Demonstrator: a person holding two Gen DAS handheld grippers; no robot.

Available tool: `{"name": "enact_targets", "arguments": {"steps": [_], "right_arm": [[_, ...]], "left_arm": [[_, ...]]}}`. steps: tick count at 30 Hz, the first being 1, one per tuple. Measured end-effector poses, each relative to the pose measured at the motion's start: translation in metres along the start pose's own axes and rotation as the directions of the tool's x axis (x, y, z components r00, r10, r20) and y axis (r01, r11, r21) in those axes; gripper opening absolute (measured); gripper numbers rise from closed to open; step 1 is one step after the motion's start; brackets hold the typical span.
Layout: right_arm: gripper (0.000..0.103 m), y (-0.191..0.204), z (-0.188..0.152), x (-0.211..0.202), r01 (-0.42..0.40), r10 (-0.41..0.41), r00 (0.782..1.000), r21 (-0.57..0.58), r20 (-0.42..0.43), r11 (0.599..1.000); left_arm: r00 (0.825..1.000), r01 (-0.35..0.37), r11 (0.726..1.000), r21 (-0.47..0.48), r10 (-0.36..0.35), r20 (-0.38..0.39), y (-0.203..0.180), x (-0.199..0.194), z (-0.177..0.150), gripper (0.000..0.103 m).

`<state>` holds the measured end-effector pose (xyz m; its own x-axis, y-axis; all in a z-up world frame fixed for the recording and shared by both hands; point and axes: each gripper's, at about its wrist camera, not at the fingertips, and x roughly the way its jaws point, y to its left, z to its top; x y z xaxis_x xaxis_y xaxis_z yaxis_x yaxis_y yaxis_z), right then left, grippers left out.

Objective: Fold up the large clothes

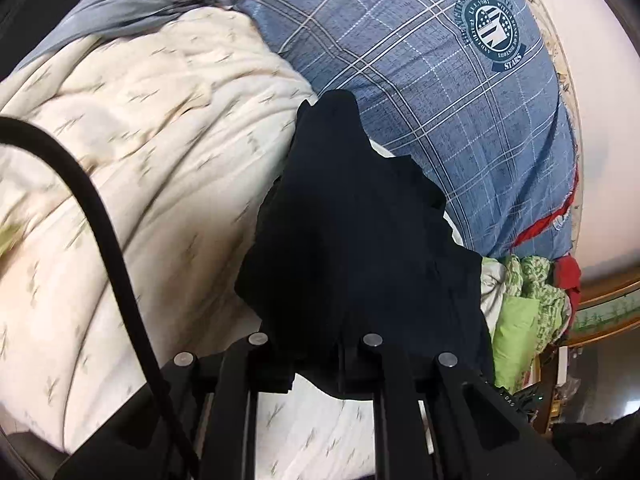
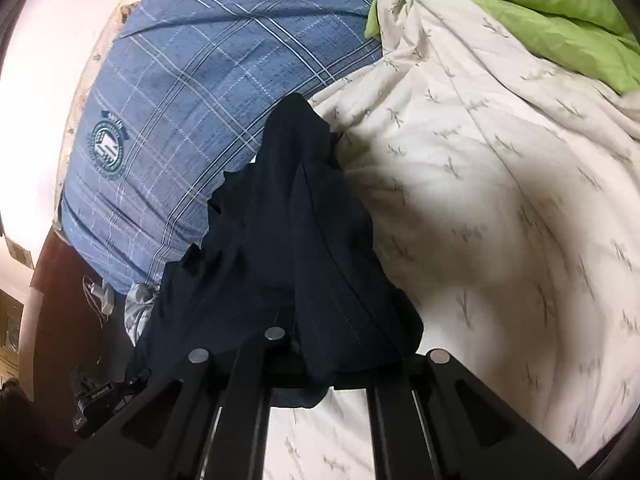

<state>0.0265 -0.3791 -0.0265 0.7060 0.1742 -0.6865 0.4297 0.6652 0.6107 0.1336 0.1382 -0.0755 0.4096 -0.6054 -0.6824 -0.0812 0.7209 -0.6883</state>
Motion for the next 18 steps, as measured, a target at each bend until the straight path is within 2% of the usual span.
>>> {"name": "enact_targets", "arguments": {"steps": [4, 8, 11, 12, 13, 14, 15, 17, 18], "right_arm": [[0.005, -0.006, -0.028, -0.014, -0.018, 0.018, 1.000, 0.020, -0.008, 1.000], [0.005, -0.006, -0.042, -0.025, -0.012, 0.012, 1.000, 0.017, 0.008, 1.000], [0.006, -0.011, -0.042, -0.017, 0.040, -0.039, 0.999, 0.024, -0.008, 0.999], [0.006, -0.015, -0.042, -0.009, 0.058, -0.057, 0.998, 0.032, -0.034, 0.998], [0.009, -0.018, -0.043, -0.002, 0.079, -0.077, 0.995, 0.033, -0.059, 0.996], [0.016, -0.024, -0.043, 0.002, 0.088, -0.084, 0.994, 0.062, -0.065, 0.994], [0.020, -0.029, -0.045, 0.004, 0.083, -0.076, 0.995, 0.102, -0.069, 0.991], [0.042, -0.035, -0.046, 0.004, 0.101, -0.092, 0.993, 0.131, -0.070, 0.986], [0.049, -0.037, -0.047, 0.001, 0.125, -0.117, 0.991, 0.145, -0.062, 0.981]], "left_arm": [[1.000, 0.015, 1.000, -0.018, -0.015, -0.013, 0.019, -0.012, -0.010, 0.012], [0.998, 0.066, 0.998, -0.007, -0.066, -0.004, 0.029, -0.023, -0.020, 0.012], [0.999, 0.033, 0.999, -0.008, -0.033, -0.022, 0.036, -0.013, -0.028, 0.017], [0.999, -0.027, 1.000, 0.013, 0.027, -0.023, 0.037, -0.007, -0.030, 0.026], [0.997, -0.073, 0.997, 0.018, 0.074, -0.018, 0.038, -0.003, -0.033, 0.042], [0.993, -0.120, 0.993, 0.018, 0.120, -0.007, 0.040, 0.001, -0.037, 0.050], [0.989, -0.151, 0.988, 0.019, 0.151, 0.003, 0.044, 0.003, -0.041, 0.064], [0.989, -0.148, 0.989, 0.020, 0.147, 0.011, 0.047, 0.002, -0.046, 0.066], [0.990, -0.143, 0.989, 0.021, 0.143, 0.013, 0.047, 0.000, -0.047, 0.067]]}}
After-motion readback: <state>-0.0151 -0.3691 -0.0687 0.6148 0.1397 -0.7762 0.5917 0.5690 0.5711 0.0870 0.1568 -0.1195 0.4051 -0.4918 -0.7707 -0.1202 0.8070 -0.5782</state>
